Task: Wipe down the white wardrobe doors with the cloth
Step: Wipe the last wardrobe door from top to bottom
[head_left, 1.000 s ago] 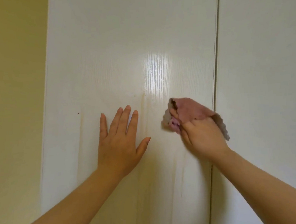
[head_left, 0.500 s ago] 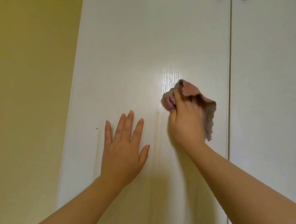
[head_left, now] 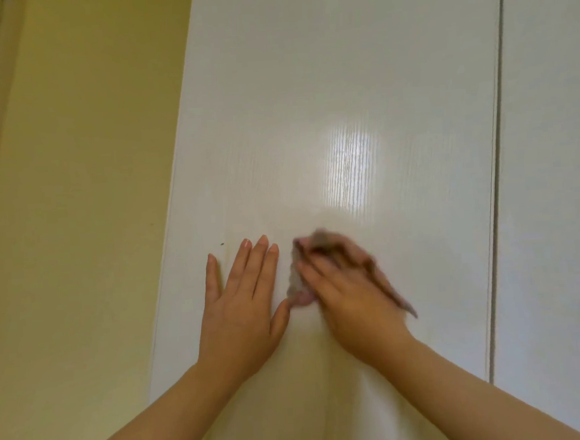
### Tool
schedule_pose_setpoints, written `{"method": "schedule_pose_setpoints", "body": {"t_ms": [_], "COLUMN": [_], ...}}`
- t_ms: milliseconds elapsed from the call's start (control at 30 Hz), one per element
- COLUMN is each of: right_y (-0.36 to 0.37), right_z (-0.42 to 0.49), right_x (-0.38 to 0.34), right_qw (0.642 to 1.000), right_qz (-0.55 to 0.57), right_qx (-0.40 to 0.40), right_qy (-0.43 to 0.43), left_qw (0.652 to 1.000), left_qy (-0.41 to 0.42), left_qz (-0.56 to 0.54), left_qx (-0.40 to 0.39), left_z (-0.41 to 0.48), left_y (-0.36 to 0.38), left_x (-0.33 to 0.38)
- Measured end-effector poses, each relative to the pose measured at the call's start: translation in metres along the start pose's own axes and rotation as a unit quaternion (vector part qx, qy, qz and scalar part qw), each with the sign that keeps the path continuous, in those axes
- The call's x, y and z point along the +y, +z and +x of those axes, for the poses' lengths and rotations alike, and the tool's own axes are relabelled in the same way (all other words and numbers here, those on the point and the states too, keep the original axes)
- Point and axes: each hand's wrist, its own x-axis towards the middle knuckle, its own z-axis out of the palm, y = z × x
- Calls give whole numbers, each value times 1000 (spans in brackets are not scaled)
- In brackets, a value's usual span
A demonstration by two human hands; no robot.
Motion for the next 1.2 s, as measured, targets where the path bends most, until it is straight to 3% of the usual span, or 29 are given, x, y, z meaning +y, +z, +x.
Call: {"method": "schedule_pose_setpoints", "body": {"t_ms": [67, 133, 300, 333, 467, 567, 733, 800, 900, 967, 1033, 1067, 1133, 1200], "right_y": [-10, -23, -12, 2, 26, 8, 6, 28, 41, 33, 17, 18, 23, 36], "right_z": [-14, 5, 66, 61, 14, 39, 101, 77, 31, 34, 58, 69, 75, 58], "right_x": [-2, 6, 4, -8, -52, -47, -60, -84, -93, -81, -68, -63, -75, -96], "right_qw": [997, 994, 986, 988, 991, 983, 991, 995, 978, 971, 980, 989, 994, 989], "right_qz": [14, 4, 71, 61, 93, 74, 78, 77, 115, 89, 40, 33, 41, 92], "right_qx": [-60, -99, 42, 20, -89, -169, -51, -52, -156, -183, -170, -137, -89, -100], "right_qy": [-56, -37, 145, 141, -26, -21, 92, 46, -77, -122, -95, -35, 49, 60], "left_qw": [1000, 1000, 998, 997, 995, 995, 996, 997, 998, 998, 997, 996, 996, 995], "left_qy": [-1, -6, -38, -50, -89, -90, -77, -79, -64, -57, -61, -66, -77, -76], "left_qz": [-4, -10, -10, -4, 33, 44, 38, 26, 6, 9, 18, 19, 20, 20], "left_qx": [-12, -7, 47, 51, 19, -22, -5, -3, -24, -39, -45, -48, -50, -54], "left_z": [-6, -7, -6, -9, -31, -41, -40, -46, -60, -66, -68, -67, -68, -69], "left_y": [1, -1, -5, -5, 0, 3, 2, 2, 3, 3, 3, 3, 3, 5], "left_x": [-5, -9, -32, -39, -67, -75, -80, -82, -78, -77, -78, -78, -76, -75]}}
